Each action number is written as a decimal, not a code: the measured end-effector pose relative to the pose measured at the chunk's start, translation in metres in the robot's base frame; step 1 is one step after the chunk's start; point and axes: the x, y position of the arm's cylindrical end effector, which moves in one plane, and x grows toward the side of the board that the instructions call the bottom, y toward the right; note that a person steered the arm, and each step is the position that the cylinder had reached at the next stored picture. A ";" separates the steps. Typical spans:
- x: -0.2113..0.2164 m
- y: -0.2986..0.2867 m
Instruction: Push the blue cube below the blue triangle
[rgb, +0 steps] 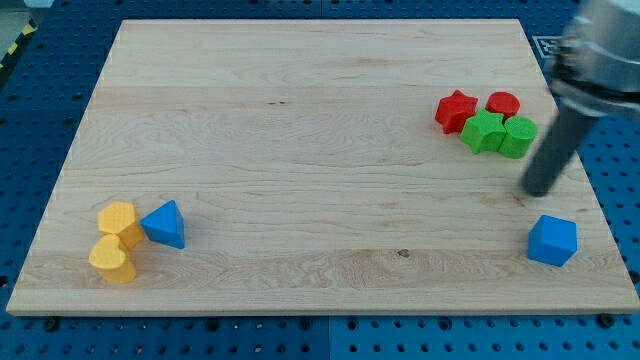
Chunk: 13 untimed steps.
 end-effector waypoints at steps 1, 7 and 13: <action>0.052 0.046; 0.067 -0.085; 0.097 -0.229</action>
